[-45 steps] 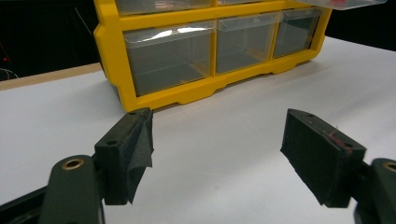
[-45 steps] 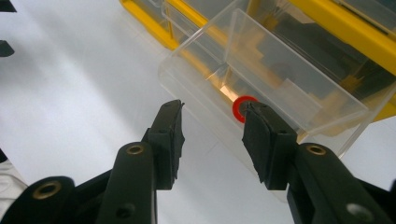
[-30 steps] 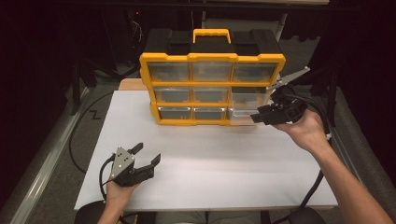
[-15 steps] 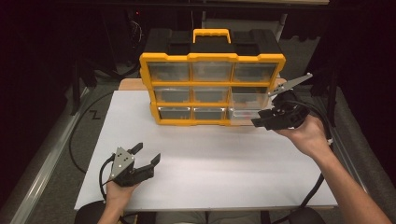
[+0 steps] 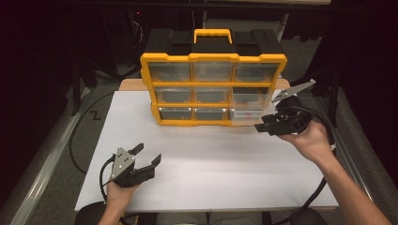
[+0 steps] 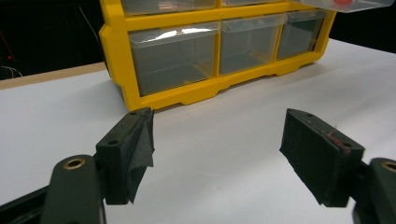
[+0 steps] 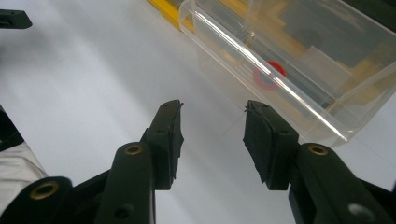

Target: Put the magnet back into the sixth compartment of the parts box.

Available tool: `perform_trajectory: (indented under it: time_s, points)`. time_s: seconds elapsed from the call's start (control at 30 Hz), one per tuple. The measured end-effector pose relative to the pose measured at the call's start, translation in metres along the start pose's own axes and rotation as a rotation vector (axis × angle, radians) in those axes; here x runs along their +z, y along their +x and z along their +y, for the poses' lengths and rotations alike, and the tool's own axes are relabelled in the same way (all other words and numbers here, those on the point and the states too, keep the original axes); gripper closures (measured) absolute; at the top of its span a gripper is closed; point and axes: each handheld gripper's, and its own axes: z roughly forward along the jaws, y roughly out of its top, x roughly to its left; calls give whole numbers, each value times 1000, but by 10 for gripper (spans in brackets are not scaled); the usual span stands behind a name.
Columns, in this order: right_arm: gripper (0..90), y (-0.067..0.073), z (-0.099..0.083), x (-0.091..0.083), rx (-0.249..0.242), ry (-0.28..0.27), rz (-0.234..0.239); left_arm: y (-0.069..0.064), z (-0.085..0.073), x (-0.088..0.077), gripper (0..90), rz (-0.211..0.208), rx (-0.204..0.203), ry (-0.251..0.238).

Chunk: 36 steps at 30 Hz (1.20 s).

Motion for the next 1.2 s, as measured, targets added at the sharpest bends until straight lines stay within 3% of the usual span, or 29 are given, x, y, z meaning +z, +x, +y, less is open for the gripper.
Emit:
perform_trajectory:
  time_s: [1.2]
  points:
    - [556,0,-32,11,27,-40,10,-1,0,2,262,1,3,8]
